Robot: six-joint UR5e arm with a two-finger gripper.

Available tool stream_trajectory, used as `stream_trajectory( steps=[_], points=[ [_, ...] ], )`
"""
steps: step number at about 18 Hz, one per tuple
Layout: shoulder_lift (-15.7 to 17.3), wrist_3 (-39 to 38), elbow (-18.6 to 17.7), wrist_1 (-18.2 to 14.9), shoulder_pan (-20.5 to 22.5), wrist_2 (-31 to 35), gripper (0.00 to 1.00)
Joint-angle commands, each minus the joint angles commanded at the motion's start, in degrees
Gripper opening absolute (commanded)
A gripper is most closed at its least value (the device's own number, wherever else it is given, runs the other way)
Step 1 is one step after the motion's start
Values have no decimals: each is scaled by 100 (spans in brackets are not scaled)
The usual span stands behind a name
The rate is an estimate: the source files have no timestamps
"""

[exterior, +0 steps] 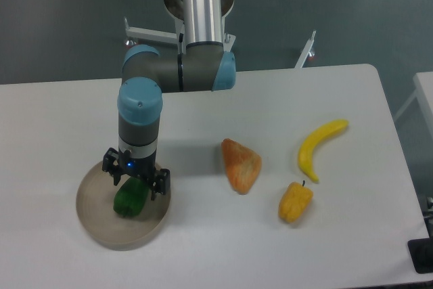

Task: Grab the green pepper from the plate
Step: 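Lower the gripper and close it around the green pepper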

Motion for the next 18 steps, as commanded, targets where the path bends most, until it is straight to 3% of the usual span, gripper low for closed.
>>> stream_trajectory(
  steps=[9, 10, 12, 14, 18],
  points=[
    [-123, -9, 35, 9, -35, 17, 100],
    [-132, -17, 53, 9, -35, 26, 94],
    [-141, -9, 53, 9, -44, 26, 62],
    [-132, 9, 62, 9, -44, 26, 44],
    [-141, 9, 70, 0, -44, 26, 44]
  ],
)
